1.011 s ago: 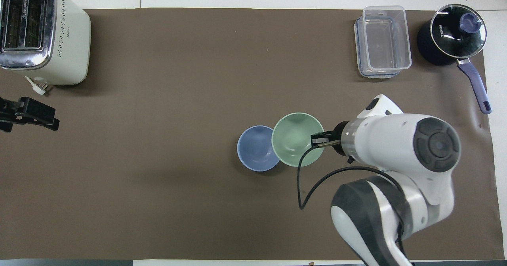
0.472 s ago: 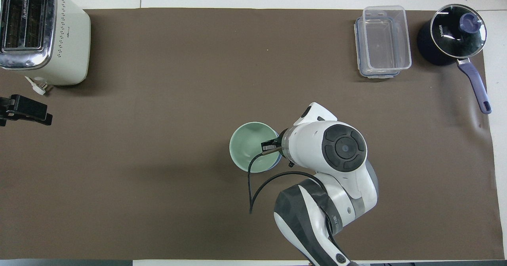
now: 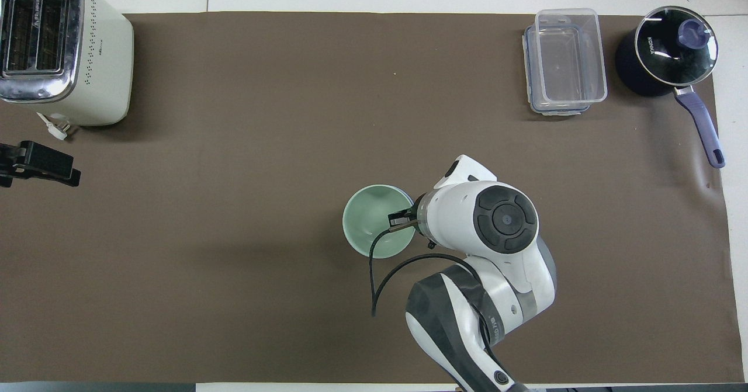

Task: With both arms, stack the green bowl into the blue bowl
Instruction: 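Lower the green bowl into the blue bowl and open the right gripper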

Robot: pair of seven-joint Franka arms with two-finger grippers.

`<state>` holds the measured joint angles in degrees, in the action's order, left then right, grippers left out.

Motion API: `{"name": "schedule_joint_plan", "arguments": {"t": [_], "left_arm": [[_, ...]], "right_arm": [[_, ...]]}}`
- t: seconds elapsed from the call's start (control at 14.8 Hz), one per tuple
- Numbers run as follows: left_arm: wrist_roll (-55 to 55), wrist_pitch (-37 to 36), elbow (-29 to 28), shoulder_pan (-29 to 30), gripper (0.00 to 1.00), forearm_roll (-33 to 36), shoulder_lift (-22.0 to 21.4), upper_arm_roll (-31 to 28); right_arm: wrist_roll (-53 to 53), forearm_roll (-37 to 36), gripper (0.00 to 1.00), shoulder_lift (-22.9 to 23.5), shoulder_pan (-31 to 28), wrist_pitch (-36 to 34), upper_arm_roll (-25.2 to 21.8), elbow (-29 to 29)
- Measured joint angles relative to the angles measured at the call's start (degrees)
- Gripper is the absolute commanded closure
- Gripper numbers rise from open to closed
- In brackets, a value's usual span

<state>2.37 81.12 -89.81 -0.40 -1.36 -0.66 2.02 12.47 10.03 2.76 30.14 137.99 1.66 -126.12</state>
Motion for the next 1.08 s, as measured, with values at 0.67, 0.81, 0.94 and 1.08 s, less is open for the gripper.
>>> {"name": "schedule_joint_plan", "arguments": {"t": [0.67, 0.81, 0.94, 1.08], "left_arm": [[0.0, 1.1, 0.2, -0.9, 0.00, 0.0, 0.3, 0.3], [0.0, 1.1, 0.2, -1.2, 0.00, 0.0, 0.0, 0.4], [0.0, 1.0, 0.1, -1.2, 0.00, 0.0, -0.3, 0.4], [0.0, 1.0, 0.1, -1.2, 0.00, 0.0, -0.3, 0.4]], "right_arm": [[-2.6, 0.0, 1.00, -0.3, -0.1, 3.9, -0.1, -2.7], [-2.8, 0.0, 1.00, -0.4, -0.1, 3.9, -0.2, -2.9], [-2.9, 0.0, 1.00, -0.5, -0.1, 3.9, -0.2, -2.9], [-2.9, 0.0, 1.00, -0.6, -0.2, 3.9, -0.2, -2.9]]}}
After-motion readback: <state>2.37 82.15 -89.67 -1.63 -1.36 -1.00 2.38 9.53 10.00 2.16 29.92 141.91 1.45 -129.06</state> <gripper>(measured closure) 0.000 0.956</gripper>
